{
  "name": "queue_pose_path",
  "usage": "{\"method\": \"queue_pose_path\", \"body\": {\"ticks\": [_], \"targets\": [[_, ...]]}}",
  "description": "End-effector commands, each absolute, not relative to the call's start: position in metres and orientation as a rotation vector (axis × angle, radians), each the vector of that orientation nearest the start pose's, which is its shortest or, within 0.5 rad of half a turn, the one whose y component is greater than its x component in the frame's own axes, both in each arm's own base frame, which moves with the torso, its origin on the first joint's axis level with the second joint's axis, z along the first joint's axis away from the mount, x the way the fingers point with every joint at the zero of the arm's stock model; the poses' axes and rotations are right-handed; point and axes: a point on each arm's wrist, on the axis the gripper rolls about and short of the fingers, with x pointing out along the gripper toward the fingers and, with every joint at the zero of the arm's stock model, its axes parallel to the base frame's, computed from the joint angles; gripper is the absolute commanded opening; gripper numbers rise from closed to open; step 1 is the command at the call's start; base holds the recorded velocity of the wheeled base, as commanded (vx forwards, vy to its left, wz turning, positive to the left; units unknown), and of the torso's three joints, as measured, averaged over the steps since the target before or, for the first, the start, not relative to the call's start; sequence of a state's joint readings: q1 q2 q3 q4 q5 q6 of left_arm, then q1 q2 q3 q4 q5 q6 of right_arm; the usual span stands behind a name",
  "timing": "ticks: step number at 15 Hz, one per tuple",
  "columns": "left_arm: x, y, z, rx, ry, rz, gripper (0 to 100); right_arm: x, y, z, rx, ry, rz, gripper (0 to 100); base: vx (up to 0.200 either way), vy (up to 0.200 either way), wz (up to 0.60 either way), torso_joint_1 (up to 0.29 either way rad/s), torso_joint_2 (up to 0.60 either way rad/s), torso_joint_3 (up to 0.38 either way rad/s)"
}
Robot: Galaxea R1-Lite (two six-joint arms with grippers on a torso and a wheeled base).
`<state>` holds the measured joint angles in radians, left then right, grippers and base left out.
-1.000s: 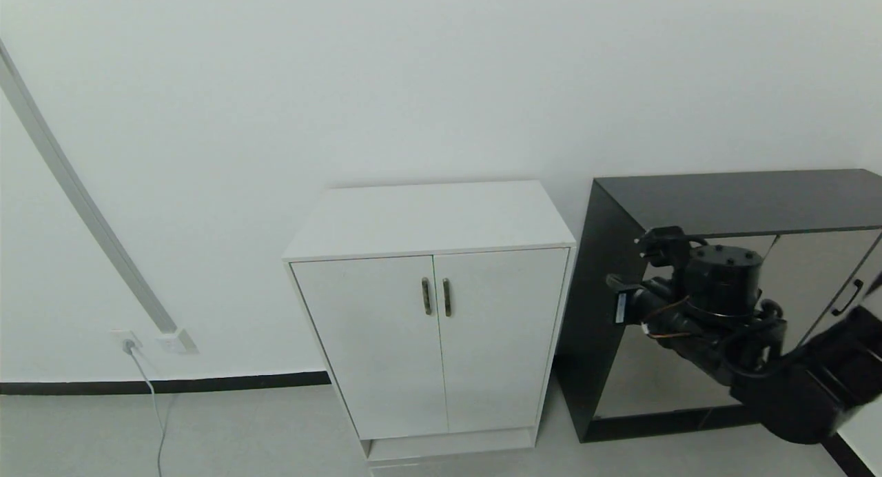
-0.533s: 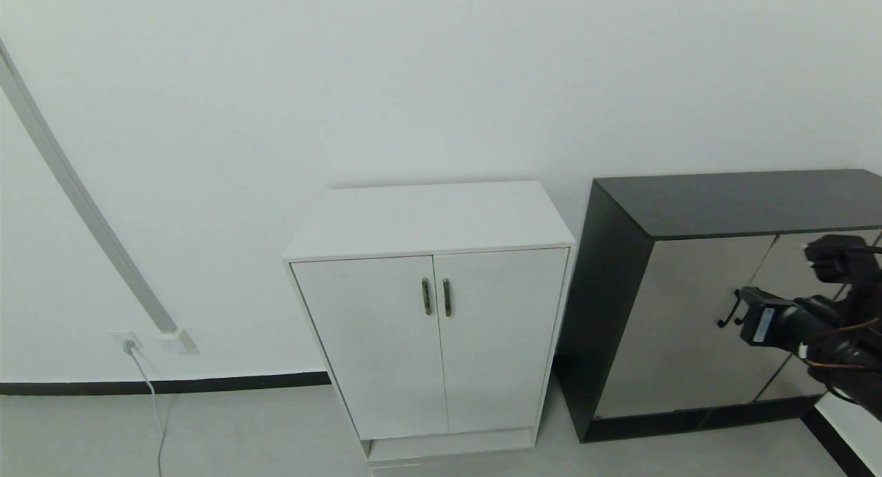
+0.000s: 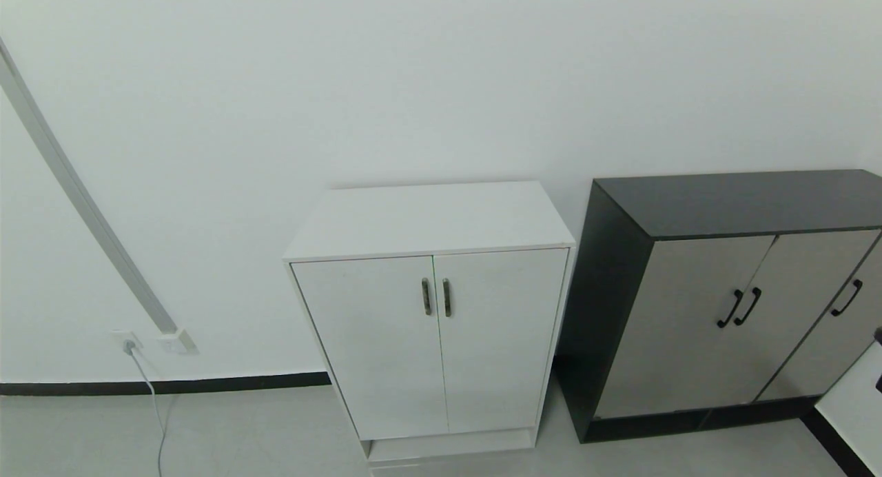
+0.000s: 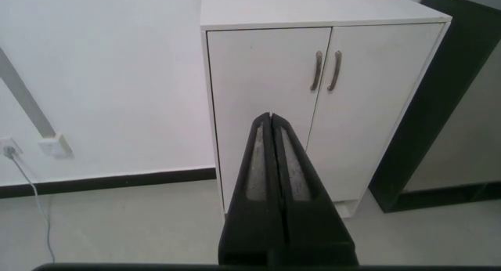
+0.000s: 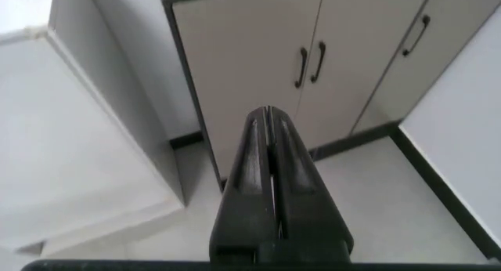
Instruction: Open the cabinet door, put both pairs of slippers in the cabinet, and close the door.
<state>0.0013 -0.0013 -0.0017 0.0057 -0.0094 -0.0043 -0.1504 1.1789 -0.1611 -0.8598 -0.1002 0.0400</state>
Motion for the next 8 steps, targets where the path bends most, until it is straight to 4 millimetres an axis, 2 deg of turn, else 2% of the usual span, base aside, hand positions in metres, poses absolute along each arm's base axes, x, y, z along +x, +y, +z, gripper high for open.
{"method": "queue_pose_path", "body": {"ticks": [1,5,8], "targets": [[-0.023,0.0,0.075,-0.005,0.005,-0.008,0,0.1,-0.018,0.16,0.041,0.1,-0.221,0,0.0,0.0,0.0,0.0,0.0,0.0],[-0.023,0.0,0.075,-0.005,0.005,-0.008,0,0.059,-0.009,0.149,0.031,0.156,-0.136,0,0.0,0.0,0.0,0.0,0.0,0.0],[-0.023,0.0,0.075,-0.005,0.005,-0.008,0,0.037,-0.004,0.14,0.036,0.179,-0.088,0,0.0,0.0,0.0,0.0,0.0,0.0]]}}
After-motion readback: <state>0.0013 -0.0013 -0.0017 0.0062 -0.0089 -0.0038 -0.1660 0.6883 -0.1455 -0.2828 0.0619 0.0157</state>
